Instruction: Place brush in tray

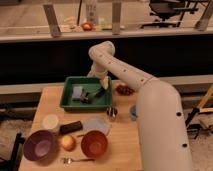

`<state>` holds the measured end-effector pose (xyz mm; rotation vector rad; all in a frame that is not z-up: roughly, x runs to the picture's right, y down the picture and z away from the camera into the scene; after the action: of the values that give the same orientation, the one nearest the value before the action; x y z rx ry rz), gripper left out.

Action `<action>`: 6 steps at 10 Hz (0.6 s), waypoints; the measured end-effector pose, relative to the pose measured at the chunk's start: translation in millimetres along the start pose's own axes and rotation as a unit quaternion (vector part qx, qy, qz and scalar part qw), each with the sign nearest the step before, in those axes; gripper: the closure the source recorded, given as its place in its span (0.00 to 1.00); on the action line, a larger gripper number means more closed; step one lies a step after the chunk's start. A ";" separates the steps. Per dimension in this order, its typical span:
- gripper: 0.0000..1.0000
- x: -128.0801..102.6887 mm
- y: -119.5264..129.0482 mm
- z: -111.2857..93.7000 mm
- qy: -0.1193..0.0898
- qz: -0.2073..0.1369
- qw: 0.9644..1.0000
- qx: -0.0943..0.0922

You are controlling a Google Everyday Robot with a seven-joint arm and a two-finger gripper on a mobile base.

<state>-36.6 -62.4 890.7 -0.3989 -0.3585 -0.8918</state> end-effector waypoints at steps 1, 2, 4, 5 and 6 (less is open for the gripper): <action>0.20 -0.3 0.1 -1.4 -0.001 -0.003 1.000 0.000; 0.20 -0.3 0.4 -2.1 -0.001 -0.004 1.000 0.000; 0.20 0.4 2.6 -4.3 0.000 -0.007 1.000 0.000; 0.20 0.0 3.1 -4.9 0.000 -0.009 1.000 0.000; 0.20 -0.1 3.1 -4.6 0.000 -0.009 1.000 0.000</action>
<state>-33.6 -62.8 886.1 -0.3964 -0.3633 -0.9096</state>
